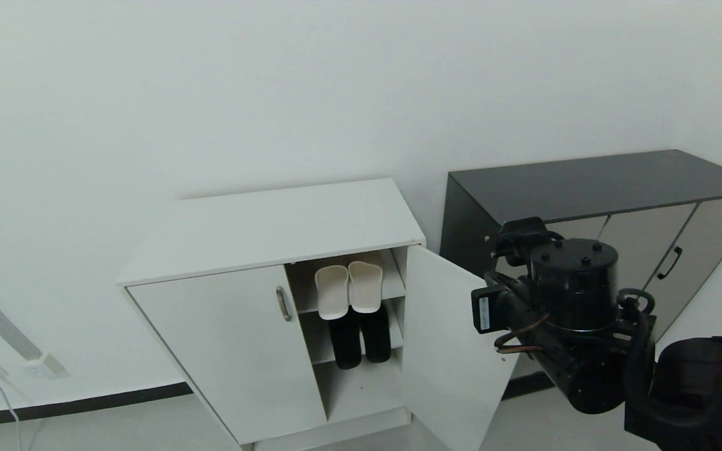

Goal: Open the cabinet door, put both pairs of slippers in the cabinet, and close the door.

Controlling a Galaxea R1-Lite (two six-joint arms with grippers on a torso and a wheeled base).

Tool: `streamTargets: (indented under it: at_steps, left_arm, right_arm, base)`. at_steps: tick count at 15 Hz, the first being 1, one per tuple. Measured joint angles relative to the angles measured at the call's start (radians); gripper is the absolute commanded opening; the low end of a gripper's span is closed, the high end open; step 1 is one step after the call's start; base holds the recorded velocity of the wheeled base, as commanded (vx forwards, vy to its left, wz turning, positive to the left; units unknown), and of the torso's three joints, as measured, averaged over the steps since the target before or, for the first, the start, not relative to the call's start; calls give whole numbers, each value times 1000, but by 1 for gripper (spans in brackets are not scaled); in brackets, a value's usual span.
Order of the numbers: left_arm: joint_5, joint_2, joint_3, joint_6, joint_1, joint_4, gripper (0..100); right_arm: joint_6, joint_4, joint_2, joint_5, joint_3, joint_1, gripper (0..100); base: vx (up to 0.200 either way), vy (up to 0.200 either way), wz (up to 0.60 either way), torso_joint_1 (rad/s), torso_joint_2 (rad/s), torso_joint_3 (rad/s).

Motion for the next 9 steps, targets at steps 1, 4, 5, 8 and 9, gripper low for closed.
streamTargets:
  at_steps: [1, 4, 5, 8, 9]
  left_arm:
    - [0, 0, 0, 0, 0, 0, 0]
    - [-1, 0, 0, 0, 0, 1, 0]
    - [-1, 0, 0, 0, 0, 1, 0]
    - [-1, 0, 0, 0, 0, 1, 0]
    - [-1, 0, 0, 0, 0, 1, 0]
  right_arm:
    - [0, -1, 0, 1, 0, 2, 0]
    - [0, 1, 2, 2, -8, -17, 0]
    - [1, 3, 9, 18, -23, -38, 0]
    - [1, 25, 51, 92, -119, -143, 0]
    - [1, 56, 72, 103, -171, -170, 0]
  base:
    - [-200, 0, 0, -17, -7, 2]
    - [-67, 0, 0, 1, -1, 1]
    - [0, 0, 0, 0, 0, 0]
    - [0, 0, 0, 0, 0, 0]
    - [0, 0, 0, 0, 0, 0]
